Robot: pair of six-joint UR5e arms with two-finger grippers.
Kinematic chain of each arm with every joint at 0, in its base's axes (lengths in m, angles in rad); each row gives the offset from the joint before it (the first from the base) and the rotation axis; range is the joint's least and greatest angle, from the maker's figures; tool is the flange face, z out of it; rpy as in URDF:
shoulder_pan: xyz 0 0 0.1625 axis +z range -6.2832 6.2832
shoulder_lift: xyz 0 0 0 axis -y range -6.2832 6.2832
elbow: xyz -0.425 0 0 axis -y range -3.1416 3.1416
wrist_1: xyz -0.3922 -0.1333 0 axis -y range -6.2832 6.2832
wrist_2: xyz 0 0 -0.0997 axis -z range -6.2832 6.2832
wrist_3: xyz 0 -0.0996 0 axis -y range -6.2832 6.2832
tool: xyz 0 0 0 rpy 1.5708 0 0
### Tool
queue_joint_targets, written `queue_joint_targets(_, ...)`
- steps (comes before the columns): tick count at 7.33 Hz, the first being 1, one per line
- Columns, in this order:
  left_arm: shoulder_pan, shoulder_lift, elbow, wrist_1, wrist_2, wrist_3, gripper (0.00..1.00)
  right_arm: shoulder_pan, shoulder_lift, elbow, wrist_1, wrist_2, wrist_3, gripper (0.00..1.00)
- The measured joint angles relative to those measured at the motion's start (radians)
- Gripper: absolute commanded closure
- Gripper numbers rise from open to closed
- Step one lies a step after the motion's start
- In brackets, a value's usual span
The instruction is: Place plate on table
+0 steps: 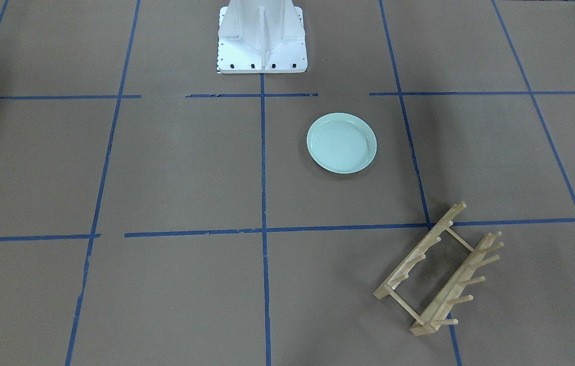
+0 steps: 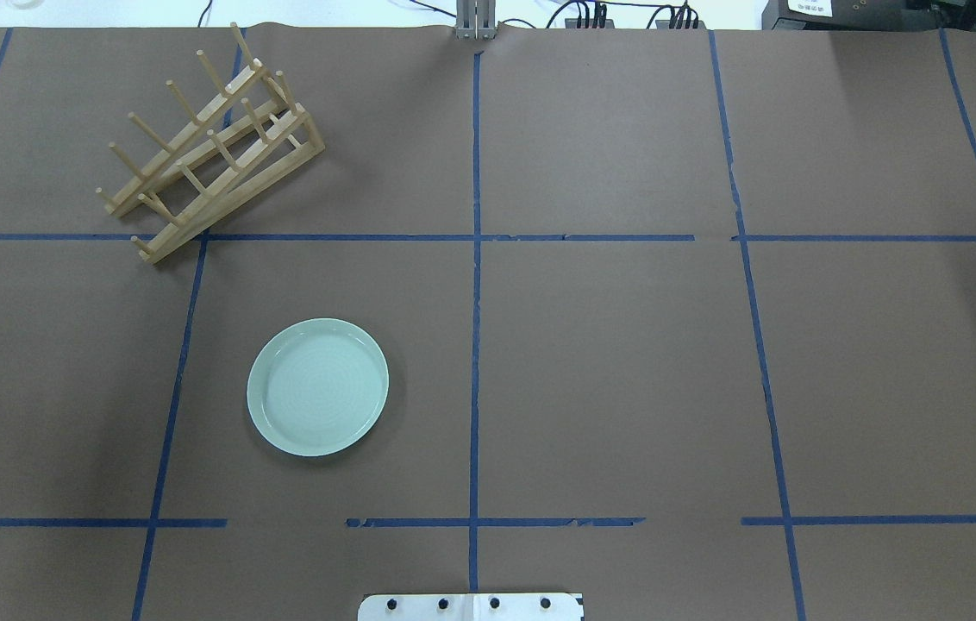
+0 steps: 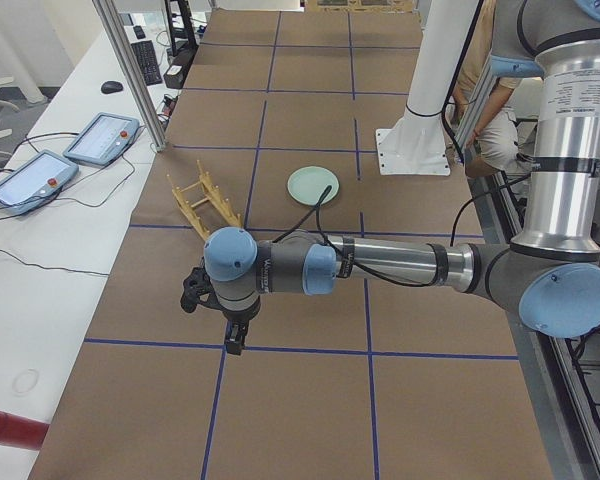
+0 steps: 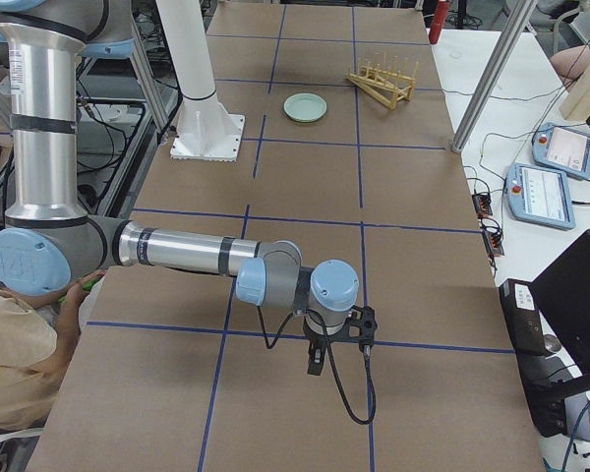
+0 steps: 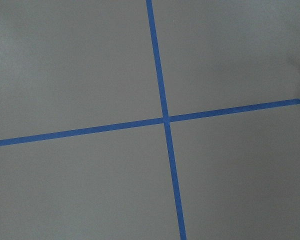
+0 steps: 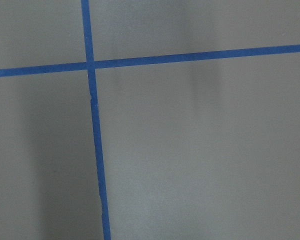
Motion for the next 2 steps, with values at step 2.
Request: queue_joint_targets(2, -0.001, -0.001, -0.017, -0.003, 0.025, -0.103, 0.0, 0.0, 0.0, 0.0, 0.0, 0.0, 0.0, 0.0)
